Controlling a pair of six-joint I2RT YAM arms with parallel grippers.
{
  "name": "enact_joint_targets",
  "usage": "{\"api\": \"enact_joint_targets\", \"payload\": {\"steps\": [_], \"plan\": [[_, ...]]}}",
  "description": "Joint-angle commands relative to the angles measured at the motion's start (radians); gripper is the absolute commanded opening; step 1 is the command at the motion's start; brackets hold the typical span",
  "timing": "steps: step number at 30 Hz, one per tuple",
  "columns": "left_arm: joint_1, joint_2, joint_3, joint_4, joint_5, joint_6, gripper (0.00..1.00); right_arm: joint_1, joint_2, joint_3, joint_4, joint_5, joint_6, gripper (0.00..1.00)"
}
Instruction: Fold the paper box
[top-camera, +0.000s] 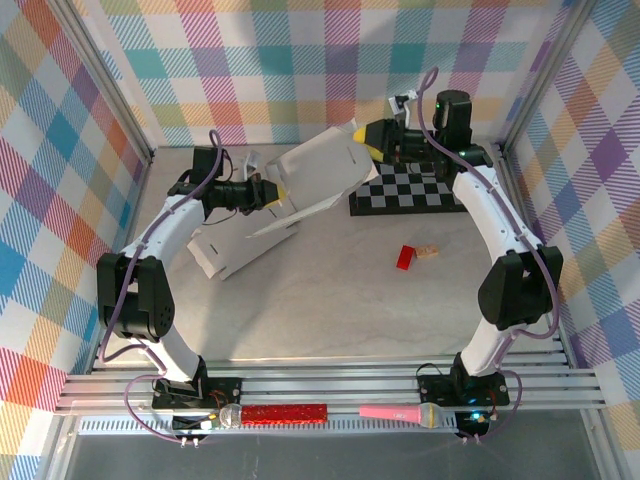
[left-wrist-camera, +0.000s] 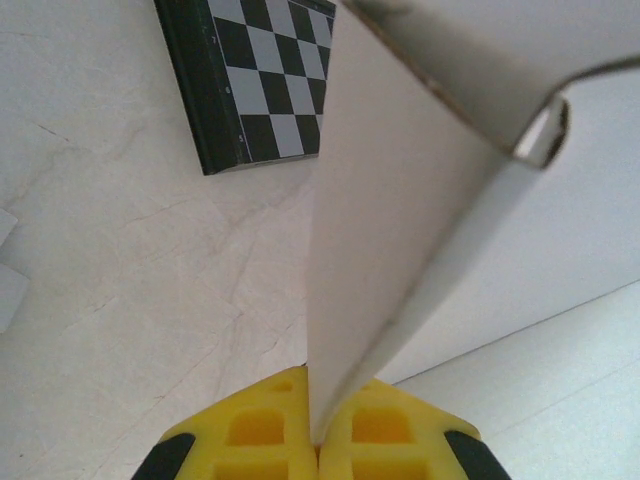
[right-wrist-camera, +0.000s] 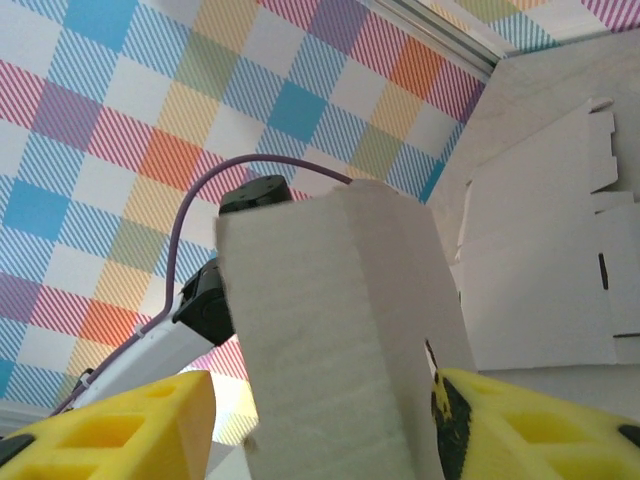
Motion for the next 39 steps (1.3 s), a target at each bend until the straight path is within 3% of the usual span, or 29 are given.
{"api": "enact_joint_targets", "payload": {"steps": [1,6,14,23,29,39], "plan": [[-0.008,0.009,0.027,-0.017,0.007,0.013,0.0,-0.01,-0.045,-0.015,0.076,-0.003,0.036,0.61],[-0.008,0.014,0.02,0.004,0.013,-0.008,0.0,-0.056,-0.068,-0.073,0.115,0.01,0.082,0.63],[-0.008,0.019,0.023,0.012,0.016,-0.02,0.0,-0.072,-0.034,-0.177,0.277,-0.008,0.186,0.41],[-0.009,0.025,0.026,0.0,0.008,-0.012,0.0,-0.033,-0.027,-0.178,0.285,-0.038,0.171,0.42],[-0.012,0.028,0.027,-0.003,0.006,-0.009,0.0,-0.019,-0.036,-0.168,0.222,-0.02,0.114,0.43],[-0.015,0.029,0.034,-0.019,0.005,0.005,0.0,0.023,-0.043,-0.057,-0.099,0.09,-0.148,0.47]]}}
